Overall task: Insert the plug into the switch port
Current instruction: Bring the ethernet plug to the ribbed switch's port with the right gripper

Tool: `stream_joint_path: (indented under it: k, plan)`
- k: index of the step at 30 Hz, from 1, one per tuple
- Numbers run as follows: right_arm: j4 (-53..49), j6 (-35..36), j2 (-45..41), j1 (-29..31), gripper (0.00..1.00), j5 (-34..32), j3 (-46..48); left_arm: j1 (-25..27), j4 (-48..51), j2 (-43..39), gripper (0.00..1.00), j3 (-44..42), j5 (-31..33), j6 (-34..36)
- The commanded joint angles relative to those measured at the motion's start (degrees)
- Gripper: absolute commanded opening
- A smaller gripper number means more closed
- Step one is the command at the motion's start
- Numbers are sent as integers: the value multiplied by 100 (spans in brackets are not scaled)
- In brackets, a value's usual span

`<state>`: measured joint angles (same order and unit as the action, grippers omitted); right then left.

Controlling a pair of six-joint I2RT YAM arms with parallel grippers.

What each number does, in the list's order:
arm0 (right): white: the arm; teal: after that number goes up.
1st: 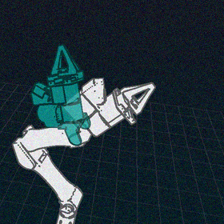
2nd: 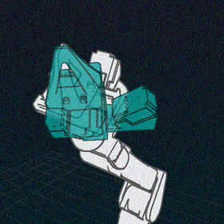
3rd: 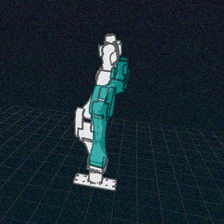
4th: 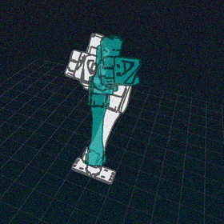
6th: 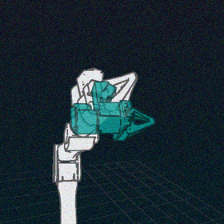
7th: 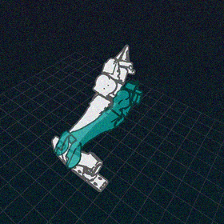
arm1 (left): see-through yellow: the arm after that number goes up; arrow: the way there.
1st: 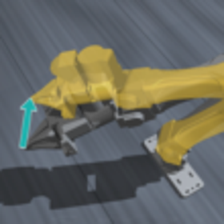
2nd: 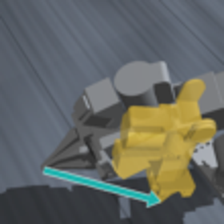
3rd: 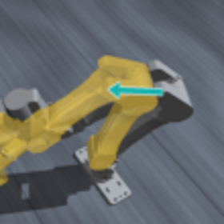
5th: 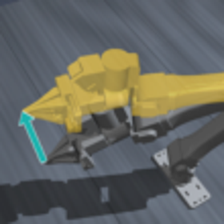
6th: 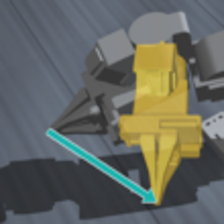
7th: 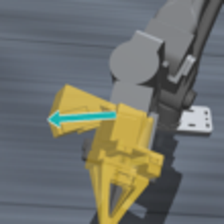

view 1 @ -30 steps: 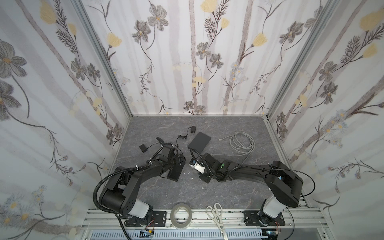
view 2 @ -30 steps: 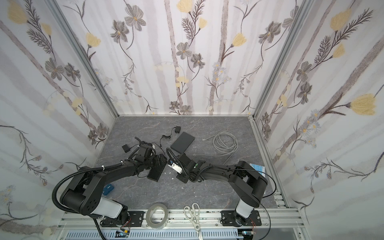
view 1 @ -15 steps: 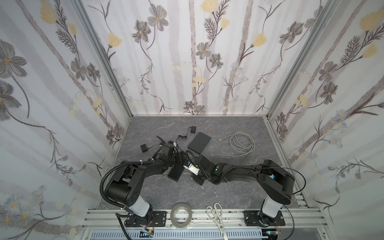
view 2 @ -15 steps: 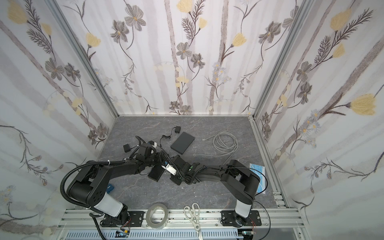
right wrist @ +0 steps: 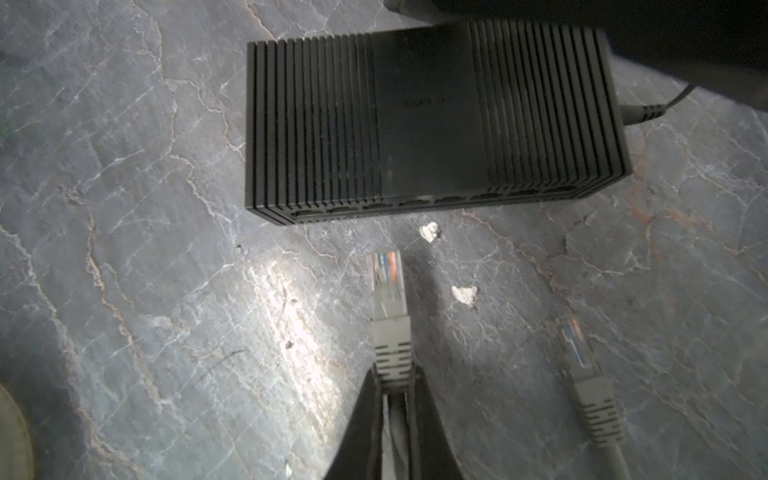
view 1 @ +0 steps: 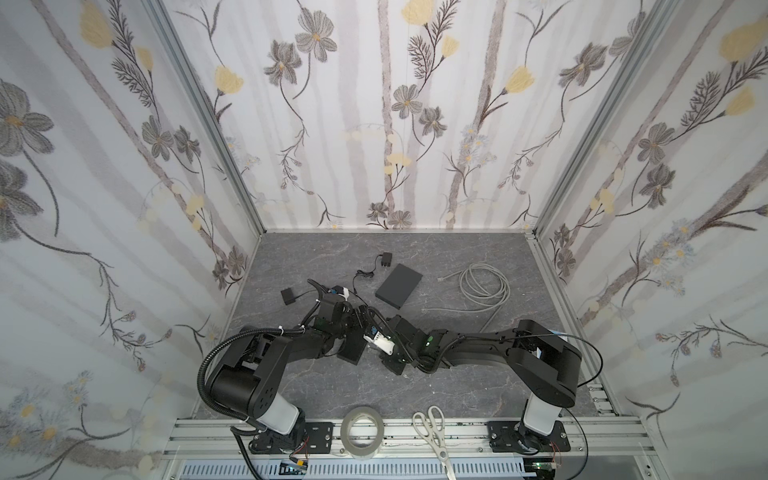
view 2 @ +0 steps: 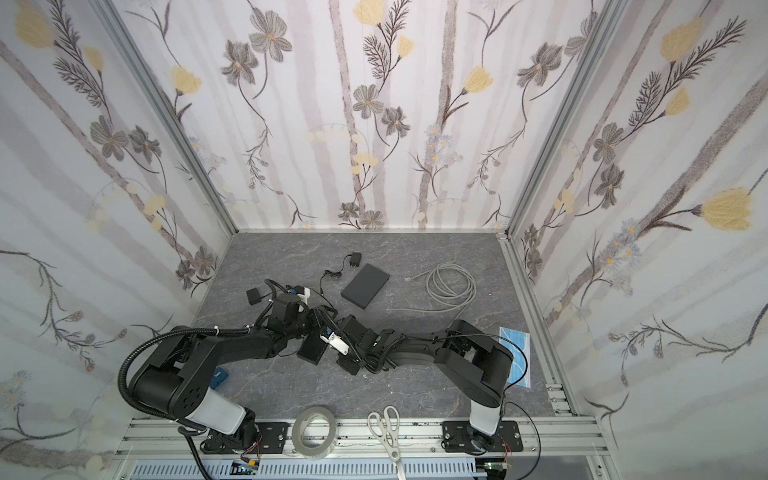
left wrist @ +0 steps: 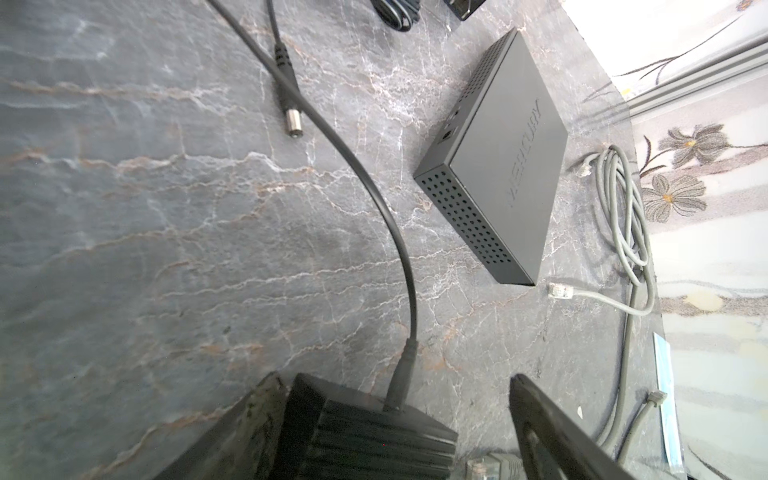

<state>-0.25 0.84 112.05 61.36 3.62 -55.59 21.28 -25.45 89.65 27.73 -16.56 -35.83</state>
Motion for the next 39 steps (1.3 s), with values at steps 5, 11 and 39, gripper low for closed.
stream_joint_path:
  k: [5,11,39]
  plan:
    - [156,-121,121,12,0,-239,-109,4,1499,-136,81,-326,-223,-283]
    - [227,-173,254,11,0,-173,-195,1,1525,-285,75,-472,-244,-236]
    - [131,-379,169,79,0,-970,-321,7,875,233,31,-778,-436,-336]
